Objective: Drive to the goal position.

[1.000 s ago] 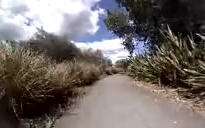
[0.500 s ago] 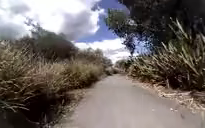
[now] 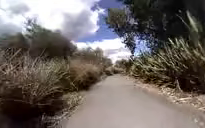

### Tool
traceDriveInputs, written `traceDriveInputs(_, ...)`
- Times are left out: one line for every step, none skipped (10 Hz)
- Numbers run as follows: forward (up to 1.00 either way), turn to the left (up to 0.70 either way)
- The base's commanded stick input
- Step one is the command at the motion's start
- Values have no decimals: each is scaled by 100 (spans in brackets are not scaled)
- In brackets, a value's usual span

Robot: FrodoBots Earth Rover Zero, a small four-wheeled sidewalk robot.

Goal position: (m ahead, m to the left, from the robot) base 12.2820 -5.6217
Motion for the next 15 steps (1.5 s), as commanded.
traceDriveInputs(100, -4)
traceDriveInputs(100, -5)
traceDriveInputs(100, -6)
traceDriveInputs(100, -7)
traceDriveInputs(100, -7)
traceDriveInputs(100, -7)
traceDriveInputs(100, -7)
traceDriveInputs(100, -8)
traceDriveInputs(100, -8)
traceDriveInputs(100, -9)
traceDriveInputs(100, -9)
traceDriveInputs(100, -9)
traceDriveInputs(100, -9)
traceDriveInputs(100, -9)
traceDriveInputs(100, -9)
